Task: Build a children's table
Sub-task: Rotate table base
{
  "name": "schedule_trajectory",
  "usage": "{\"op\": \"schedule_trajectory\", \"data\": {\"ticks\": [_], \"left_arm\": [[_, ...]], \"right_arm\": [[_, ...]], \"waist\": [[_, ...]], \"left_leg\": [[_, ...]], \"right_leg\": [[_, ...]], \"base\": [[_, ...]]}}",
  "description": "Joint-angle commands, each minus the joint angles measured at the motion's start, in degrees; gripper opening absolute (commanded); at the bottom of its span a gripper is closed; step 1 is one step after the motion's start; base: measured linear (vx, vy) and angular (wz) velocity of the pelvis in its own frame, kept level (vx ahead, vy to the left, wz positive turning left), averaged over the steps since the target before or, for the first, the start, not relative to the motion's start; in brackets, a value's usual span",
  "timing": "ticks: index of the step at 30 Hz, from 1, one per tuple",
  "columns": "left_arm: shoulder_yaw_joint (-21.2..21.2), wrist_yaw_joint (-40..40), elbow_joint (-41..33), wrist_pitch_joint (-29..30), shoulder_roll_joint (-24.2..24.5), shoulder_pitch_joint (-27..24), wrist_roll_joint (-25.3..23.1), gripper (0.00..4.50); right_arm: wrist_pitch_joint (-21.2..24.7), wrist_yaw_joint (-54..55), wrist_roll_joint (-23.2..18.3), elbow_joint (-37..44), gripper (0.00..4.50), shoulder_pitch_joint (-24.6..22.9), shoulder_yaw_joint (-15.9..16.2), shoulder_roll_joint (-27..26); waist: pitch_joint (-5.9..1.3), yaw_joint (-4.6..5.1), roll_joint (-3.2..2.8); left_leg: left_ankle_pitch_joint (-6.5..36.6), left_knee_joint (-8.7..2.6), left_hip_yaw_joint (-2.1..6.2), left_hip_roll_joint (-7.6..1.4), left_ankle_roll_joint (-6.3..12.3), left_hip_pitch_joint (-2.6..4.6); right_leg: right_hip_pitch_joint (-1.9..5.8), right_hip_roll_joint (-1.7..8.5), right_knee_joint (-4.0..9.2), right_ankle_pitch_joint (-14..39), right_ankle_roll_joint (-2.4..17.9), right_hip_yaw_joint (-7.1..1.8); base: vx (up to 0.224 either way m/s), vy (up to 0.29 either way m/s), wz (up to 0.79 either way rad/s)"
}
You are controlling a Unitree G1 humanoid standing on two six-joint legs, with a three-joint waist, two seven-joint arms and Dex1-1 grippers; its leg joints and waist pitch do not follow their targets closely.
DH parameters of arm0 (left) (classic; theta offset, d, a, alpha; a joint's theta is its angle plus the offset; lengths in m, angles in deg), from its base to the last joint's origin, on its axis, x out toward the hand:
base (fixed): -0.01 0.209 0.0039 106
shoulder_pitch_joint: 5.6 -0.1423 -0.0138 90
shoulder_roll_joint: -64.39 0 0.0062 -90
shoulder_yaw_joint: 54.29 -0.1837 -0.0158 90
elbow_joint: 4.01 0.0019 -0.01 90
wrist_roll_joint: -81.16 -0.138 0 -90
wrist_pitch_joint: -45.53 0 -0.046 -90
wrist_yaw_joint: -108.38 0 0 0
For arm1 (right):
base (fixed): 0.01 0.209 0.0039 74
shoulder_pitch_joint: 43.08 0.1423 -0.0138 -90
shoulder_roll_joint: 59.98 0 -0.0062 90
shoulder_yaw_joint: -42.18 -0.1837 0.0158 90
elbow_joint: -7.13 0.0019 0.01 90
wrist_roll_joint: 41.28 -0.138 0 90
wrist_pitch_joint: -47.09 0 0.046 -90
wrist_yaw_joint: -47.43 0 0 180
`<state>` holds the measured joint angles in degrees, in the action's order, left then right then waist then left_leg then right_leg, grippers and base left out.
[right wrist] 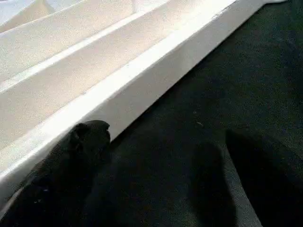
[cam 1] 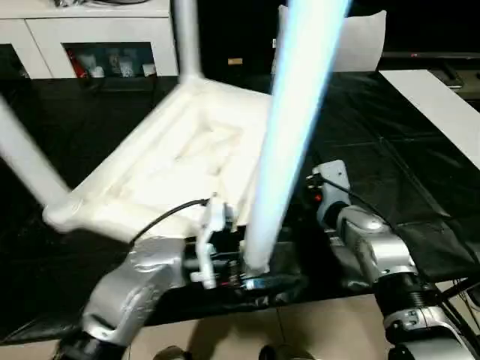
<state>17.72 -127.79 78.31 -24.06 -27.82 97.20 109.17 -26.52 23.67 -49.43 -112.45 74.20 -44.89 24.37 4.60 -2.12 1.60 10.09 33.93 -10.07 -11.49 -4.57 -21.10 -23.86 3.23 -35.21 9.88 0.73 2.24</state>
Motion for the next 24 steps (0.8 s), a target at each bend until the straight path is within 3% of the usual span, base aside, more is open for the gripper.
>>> {"op": "schedule_trajectory", "data": {"ticks": [1, 3, 5, 11, 17, 24], "left_arm": [[-0.32, 4.95, 3.77, -4.12, -3.44, 3.58, -4.00, 4.45], [0.08, 6.16, 4.87, -4.47, -4.09, 4.32, -4.63, 4.45], [0.97, 9.26, 8.51, -7.24, -5.22, 6.70, -7.16, 4.45], [0.11, 10.75, 10.88, -10.58, -5.43, 7.05, -11.31, 4.45], [-0.09, 5.52, 8.89, -9.86, -0.45, 4.02, -9.97, 4.45], [-0.59, -3.75, 9.61, -8.34, 6.62, 4.63, -9.41, 4.45]], "right_arm": [[-1.80, -0.02, 0.71, 0.10, 4.50, 1.03, 1.83, -1.39], [-1.90, 0.98, 0.99, -0.45, 4.50, 1.19, 1.35, -1.46], [-3.23, 3.27, 1.33, -1.48, 4.50, 0.87, -0.71, -0.61], [-4.13, 2.24, 0.76, 0.84, 4.50, -1.75, -3.14, 2.06], [-4.29, -6.29, -2.42, 10.01, 4.50, -8.17, -4.04, 7.32], [-2.92, -19.36, -5.21, 20.24, 4.50, -14.73, -1.80, 15.67]], "waist": [[-4.17, -0.32, 0.09], [-4.28, -0.35, 0.32], [-4.57, -0.42, 0.01], [-4.64, -0.91, 0.08], [-4.61, -1.42, -0.10], [-4.37, -1.86, -0.24]], "left_leg": [[12.28, -3.69, -0.12, -1.00, -0.43, 0.37], [12.18, -3.78, 0.10, -0.94, -0.80, 0.10], [12.20, -3.42, -0.04, -0.80, -0.72, 0.46], [11.79, -3.45, -0.02, -0.99, -0.01, 0.35], [12.91, -3.47, 0.03, -0.96, 1.00, 0.35], [15.03, -3.68, 0.12, -1.17, 1.57, 0.66]], "right_leg": [[3.18, 3.27, 4.70, 16.31, 8.49, -2.33], [3.50, 3.44, 4.61, 17.18, 7.93, -2.22], [3.26, 3.51, 4.70, 17.43, 7.85, -2.26], [3.39, 3.42, 4.59, 15.71, 8.14, -2.14], [3.25, 3.37, 4.84, 17.57, 7.75, -2.04], [2.96, 3.43, 5.23, 21.58, 7.09, -2.04]], "base": [[0.000, 0.000, 0.00], [0.000, 0.000, 0.00], [0.000, 0.000, 0.00], [0.000, 0.000, 0.00], [0.000, 0.000, 0.00], [0.000, 0.000, 0.00]]}}
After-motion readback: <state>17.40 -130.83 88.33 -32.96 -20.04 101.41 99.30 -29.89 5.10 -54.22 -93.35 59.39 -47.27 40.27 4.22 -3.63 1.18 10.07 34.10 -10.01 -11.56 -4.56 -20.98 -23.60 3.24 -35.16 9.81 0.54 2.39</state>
